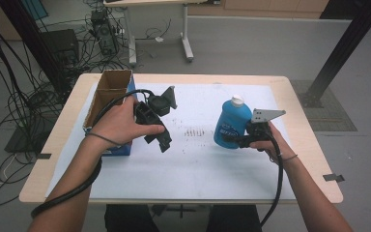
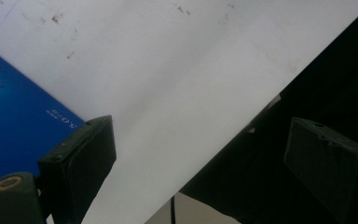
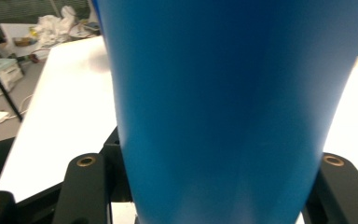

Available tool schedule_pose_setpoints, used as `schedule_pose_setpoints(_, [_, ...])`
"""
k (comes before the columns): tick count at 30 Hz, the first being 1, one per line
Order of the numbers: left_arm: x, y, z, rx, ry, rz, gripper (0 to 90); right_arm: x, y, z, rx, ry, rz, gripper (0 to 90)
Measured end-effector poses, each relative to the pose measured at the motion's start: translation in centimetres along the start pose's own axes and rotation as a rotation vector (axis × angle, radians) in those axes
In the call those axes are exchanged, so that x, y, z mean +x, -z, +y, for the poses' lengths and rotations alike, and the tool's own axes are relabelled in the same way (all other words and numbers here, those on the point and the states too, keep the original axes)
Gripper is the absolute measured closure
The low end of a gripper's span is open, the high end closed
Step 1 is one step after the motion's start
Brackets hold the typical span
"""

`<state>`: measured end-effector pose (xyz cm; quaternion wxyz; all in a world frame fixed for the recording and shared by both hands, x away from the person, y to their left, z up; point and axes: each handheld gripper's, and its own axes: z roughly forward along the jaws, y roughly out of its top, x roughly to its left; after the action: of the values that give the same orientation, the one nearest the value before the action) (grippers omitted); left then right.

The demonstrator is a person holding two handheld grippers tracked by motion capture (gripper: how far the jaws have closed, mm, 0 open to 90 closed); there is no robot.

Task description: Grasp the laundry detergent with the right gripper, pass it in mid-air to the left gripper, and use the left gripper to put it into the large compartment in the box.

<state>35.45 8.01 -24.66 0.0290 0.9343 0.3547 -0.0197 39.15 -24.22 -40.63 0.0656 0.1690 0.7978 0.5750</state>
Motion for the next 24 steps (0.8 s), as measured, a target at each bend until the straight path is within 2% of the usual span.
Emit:
schedule_pose_setpoints(3, [0.0, 0.3, 0.1, -0.001, -0.018, -0.017, 9.5, 0.5, -0.4, 0.3, 0.007, 0.013, 0.026, 40.9])
schedule_pose_setpoints(8, [0.0, 0.7, 0.2, -0.005, -0.044, -0.011, 9.5, 1.1, -0.8, 0.7, 0.009, 0.029, 0.062, 40.9])
schedule_pose_setpoints(18, [-1.2, 1.2, 0.7, -0.022, -0.174, -0.019, 9.2, 2.5, -1.8, 1.4, 0.015, 0.057, 0.140, 40.9])
schedule_pose_setpoints(24, [-1.9, 1.3, 1.3, -0.013, -0.209, -0.012, 9.2, 3.2, -2.6, 1.7, 0.013, 0.067, 0.184, 40.9])
